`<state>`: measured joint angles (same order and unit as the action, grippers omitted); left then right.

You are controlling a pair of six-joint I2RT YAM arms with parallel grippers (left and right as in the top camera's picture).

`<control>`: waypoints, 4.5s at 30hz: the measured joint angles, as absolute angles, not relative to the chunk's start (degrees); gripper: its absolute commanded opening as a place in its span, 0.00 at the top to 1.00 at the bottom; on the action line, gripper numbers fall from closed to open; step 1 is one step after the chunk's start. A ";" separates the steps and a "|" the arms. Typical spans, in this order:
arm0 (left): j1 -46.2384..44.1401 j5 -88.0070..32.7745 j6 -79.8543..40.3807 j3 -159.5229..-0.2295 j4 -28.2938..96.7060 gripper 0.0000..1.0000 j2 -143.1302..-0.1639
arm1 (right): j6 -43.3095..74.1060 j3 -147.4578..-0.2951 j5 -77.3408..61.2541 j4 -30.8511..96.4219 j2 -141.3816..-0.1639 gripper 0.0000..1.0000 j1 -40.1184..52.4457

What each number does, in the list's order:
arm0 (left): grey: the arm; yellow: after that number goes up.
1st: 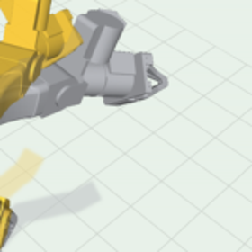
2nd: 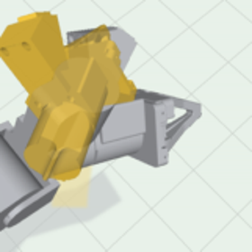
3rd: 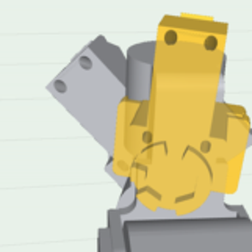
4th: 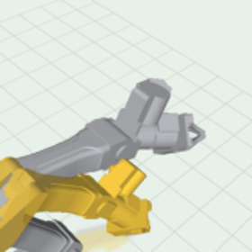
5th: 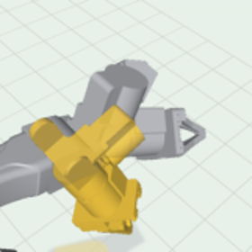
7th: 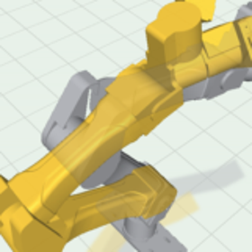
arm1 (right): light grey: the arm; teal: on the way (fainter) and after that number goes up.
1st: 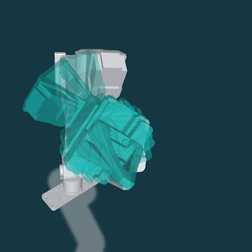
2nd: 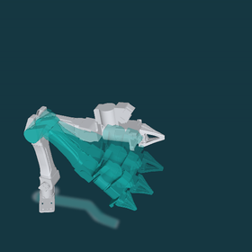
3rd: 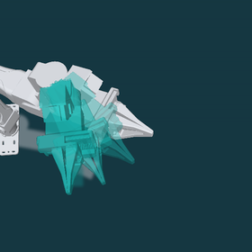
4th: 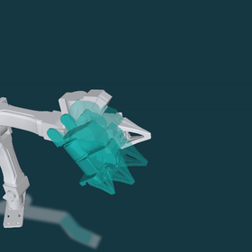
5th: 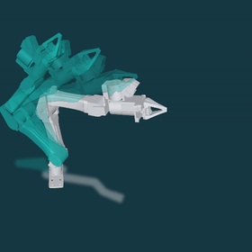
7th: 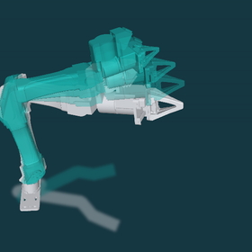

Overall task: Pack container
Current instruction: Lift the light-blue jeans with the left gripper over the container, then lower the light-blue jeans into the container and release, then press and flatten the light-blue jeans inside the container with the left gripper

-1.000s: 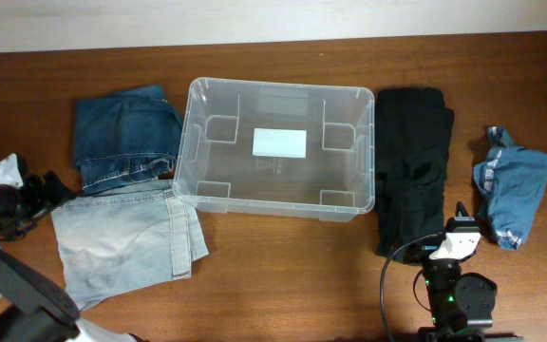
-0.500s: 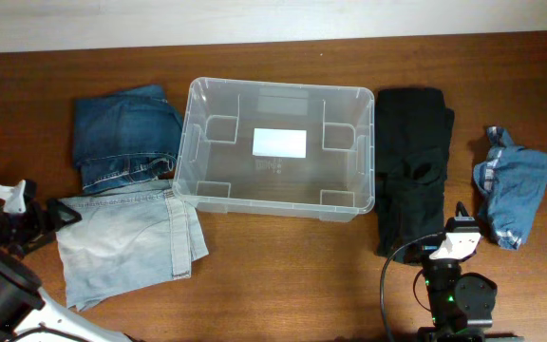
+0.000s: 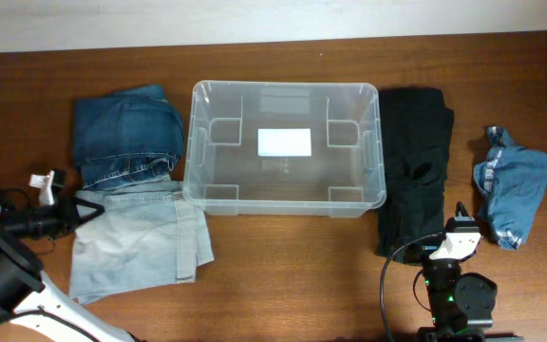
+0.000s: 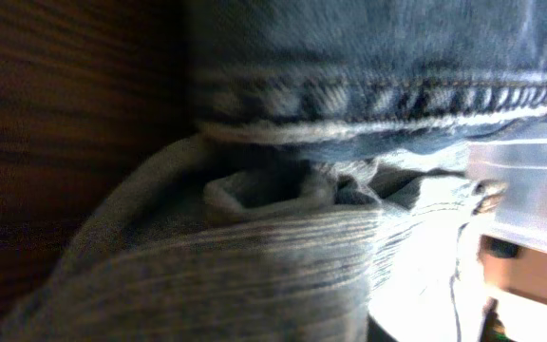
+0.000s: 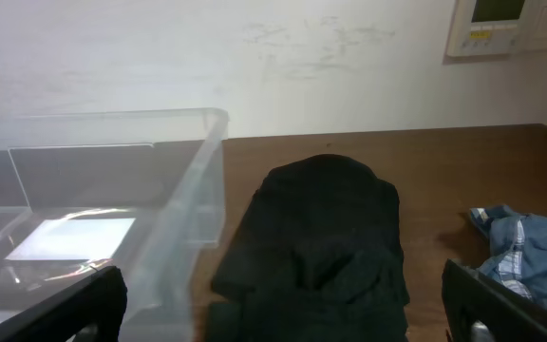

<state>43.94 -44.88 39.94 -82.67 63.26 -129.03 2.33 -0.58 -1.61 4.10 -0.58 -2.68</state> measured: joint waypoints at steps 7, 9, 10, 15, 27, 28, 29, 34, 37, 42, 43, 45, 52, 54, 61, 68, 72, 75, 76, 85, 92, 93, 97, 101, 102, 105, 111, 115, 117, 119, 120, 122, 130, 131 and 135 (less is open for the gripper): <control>43.97 -46.83 39.94 -82.91 71.72 0.99 -131.24 | 2.31 -0.58 -1.61 4.10 -0.58 0.02 -2.68; 44.10 -47.55 39.92 -84.51 76.18 0.99 -131.50 | 2.33 -0.58 -1.61 4.10 -0.58 0.02 -2.68; 44.14 -47.92 39.94 -85.78 78.67 1.00 -131.46 | 2.33 -0.58 -1.61 4.10 -0.58 0.02 -2.68; 43.27 -48.77 40.10 -93.36 87.50 0.99 -127.46 | 2.33 -0.58 -1.61 4.10 -0.58 0.02 -2.68; 29.58 -58.67 30.02 -116.07 82.17 0.99 -102.52 | 2.35 -0.58 -1.61 4.10 -0.58 0.02 -2.68; 27.38 -59.35 26.98 -116.55 78.30 0.99 -101.38 | 2.33 -0.58 -1.61 4.10 -0.58 0.02 -2.68; 24.58 -59.86 22.92 -116.90 72.51 0.99 -100.09 | 2.33 -0.58 -1.61 4.08 -0.58 0.02 -2.68; 9.02 -60.90 4.84 -117.56 49.10 1.00 -97.25 | 2.31 -0.58 -1.61 4.10 -0.58 0.02 -2.68; -1.37 -57.19 -5.45 -117.67 41.56 1.00 -96.97 | 2.31 -0.58 -1.63 4.10 -0.58 0.01 -2.68; -15.94 -44.77 -14.68 -117.64 41.34 0.99 -97.01 | 2.28 -0.58 -1.61 4.10 -0.58 0.02 -2.68; -19.55 -42.06 -16.05 -117.64 41.47 0.99 -97.01 | 2.33 -0.58 -1.61 4.10 -0.58 0.02 -2.68; -23.83 -37.65 -17.30 -117.64 41.98 0.99 -97.10 | 2.35 -0.58 -1.61 4.10 -0.58 0.02 -2.68; -29.61 -25.85 -20.69 -117.64 42.26 0.99 -101.80 | 2.37 -0.58 -1.61 4.10 -0.58 0.02 -2.68; -29.63 -24.60 -21.85 -117.64 42.22 0.99 -103.90 | 2.35 -0.58 -1.61 4.10 -0.58 0.02 -2.68; -31.11 -23.03 -25.69 -117.64 41.87 0.99 -111.39 | 2.33 -0.58 -1.61 4.10 -0.58 0.02 -2.68; -33.32 -23.68 -28.80 -117.60 39.62 1.00 -114.56 | 2.35 -0.58 -1.61 4.10 -0.58 0.02 -2.68; -33.74 -23.77 -29.26 -117.60 41.06 0.99 -114.56 | 2.33 -0.58 -1.61 4.10 -0.58 0.02 -2.68; -33.69 -23.29 -29.43 -117.60 44.49 0.99 -114.67 | 2.33 -0.58 -1.61 4.10 -0.58 0.02 -2.68; -33.69 -22.83 -29.45 -117.60 45.30 1.00 -114.74 | 2.33 -0.58 -1.61 4.10 -0.58 0.02 -2.68; -33.69 -17.67 -29.67 -117.54 47.16 0.99 -117.51 | 2.33 -0.58 -1.61 4.10 -0.58 0.02 -2.68; -33.67 -5.58 -29.65 -117.49 50.39 0.91 -117.78 | 2.35 -0.58 -1.61 4.10 -0.58 0.02 -2.68; -33.63 -3.55 -29.67 -117.51 51.09 0.88 -117.78 | 2.33 -0.58 -1.61 4.10 -0.58 0.02 -2.68; -33.30 2.48 -29.04 -117.49 52.77 0.81 -117.78 | 2.33 -0.58 -1.61 4.10 -0.58 0.01 -2.68; -33.01 9.08 -27.94 -117.49 53.34 0.32 -118.10 | 2.31 -0.58 -1.61 4.10 -0.58 0.02 -2.68; -32.88 10.96 -27.70 -117.49 53.39 0.00 -118.30 | 2.37 -0.58 -1.61 4.10 -0.58 0.02 -2.68; -31.77 13.65 -27.44 -117.49 53.39 0.00 -118.63 | 2.35 -0.58 -1.61 4.10 -0.58 0.02 -2.68; -26.65 14.26 -27.46 -117.49 53.45 0.00 -118.63 | 2.35 -0.58 -1.61 4.10 -0.58 0.02 -2.68; -24.73 12.03 -27.35 -117.49 54.04 0.01 -118.63 | 2.33 -0.58 -1.61 4.10 -0.58 0.02 -2.68; -24.75 9.96 -26.79 -117.49 55.83 0.03 -118.63 | 2.35 -0.58 -1.61 4.10 -0.58 0.02 -2.68; -25.23 8.93 -26.09 -117.49 57.67 0.11 -118.63 | 2.33 -0.58 -1.61 4.10 -0.58 0.02 -2.68; -25.76 8.45 -25.47 -117.49 58.65 0.16 -118.74 | 2.33 -0.58 -1.61 4.10 -0.58 0.02 -2.68; -26.92 7.94 -24.47 -117.60 60.90 0.20 -119.59 | 2.35 -0.58 -1.61 4.10 -0.58 0.02 -2.68; -29.45 7.44 -12.38 -117.64 63.46 0.53 -132.33 | 2.31 -0.58 -1.63 4.10 -0.58 0.02 -2.68; -29.45 7.46 -10.02 -117.64 63.79 0.53 -133.03 | 2.35 -0.58 -1.61 4.10 -0.58 0.01 -2.68; -29.28 7.46 -0.86 -117.58 64.16 0.54 -134.30 | 2.35 -0.58 -1.61 4.10 -0.58 0.02 -2.68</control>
<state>-29.28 7.46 -0.86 -117.58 64.16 -134.30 2.35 -0.58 -1.61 4.10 -0.58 -2.68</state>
